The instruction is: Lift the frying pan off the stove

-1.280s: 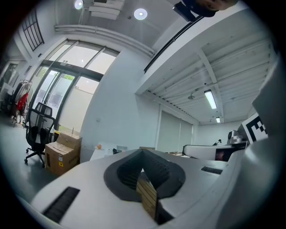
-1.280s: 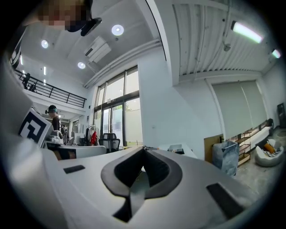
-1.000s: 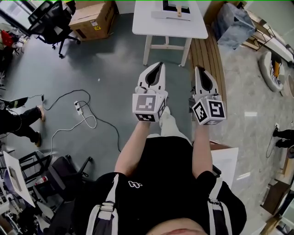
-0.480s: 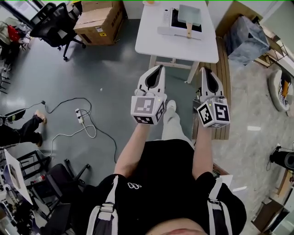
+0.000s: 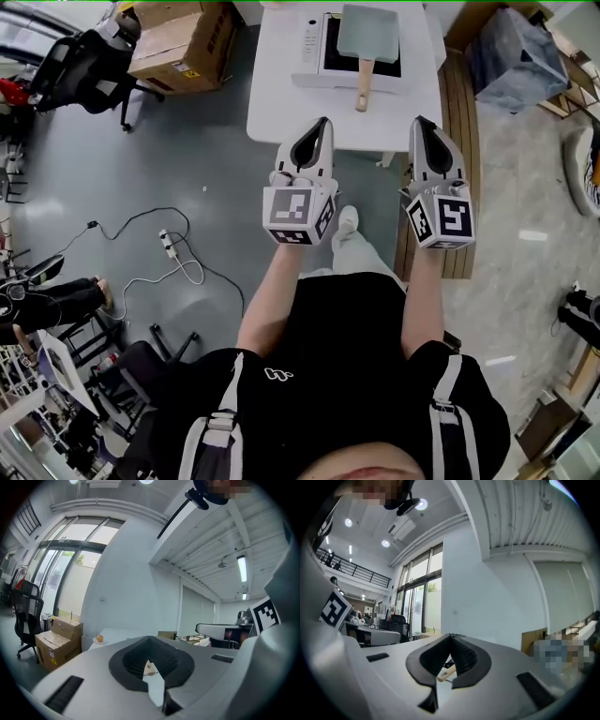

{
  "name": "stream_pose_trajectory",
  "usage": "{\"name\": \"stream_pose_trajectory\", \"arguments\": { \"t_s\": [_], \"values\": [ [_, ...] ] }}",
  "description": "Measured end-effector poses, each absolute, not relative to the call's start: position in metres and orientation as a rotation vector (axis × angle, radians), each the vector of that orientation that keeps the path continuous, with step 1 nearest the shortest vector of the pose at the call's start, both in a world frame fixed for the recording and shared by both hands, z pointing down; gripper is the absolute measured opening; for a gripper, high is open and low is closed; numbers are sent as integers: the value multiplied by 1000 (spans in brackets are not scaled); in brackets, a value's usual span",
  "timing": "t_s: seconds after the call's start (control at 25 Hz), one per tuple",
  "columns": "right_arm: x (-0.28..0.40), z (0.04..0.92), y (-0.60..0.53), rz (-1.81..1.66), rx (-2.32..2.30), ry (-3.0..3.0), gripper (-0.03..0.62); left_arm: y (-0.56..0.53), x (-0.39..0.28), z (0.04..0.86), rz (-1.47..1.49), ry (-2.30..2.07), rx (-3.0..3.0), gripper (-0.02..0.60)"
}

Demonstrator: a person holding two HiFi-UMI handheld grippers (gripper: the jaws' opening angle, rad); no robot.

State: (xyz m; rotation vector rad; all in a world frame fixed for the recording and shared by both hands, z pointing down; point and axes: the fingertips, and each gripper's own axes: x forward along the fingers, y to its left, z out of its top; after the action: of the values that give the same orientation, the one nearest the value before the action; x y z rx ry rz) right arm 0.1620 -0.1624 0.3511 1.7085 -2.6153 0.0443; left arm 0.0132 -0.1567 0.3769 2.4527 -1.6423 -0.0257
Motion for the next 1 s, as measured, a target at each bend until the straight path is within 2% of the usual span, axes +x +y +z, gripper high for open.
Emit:
{"name": "stream_pose_trajectory", "arguments": {
  "t_s": [0.16, 0.4, 0.68, 1.0],
  "values": [
    [165, 341, -202, -13, 1622, -2664, 5, -194, 23, 371, -10, -1670, 2434, 12],
    [159, 350, -234, 75, 1590, -2728, 5, -225, 17, 373, 40, -1676, 2412, 12],
    [171, 355, -253, 156, 1602, -2734, 5, -250, 30, 370, -49, -1556, 2418, 12],
    [154, 351, -272, 97, 1566, -2726, 5, -277, 21, 378, -74, -1490, 2415, 12]
  ]
}}
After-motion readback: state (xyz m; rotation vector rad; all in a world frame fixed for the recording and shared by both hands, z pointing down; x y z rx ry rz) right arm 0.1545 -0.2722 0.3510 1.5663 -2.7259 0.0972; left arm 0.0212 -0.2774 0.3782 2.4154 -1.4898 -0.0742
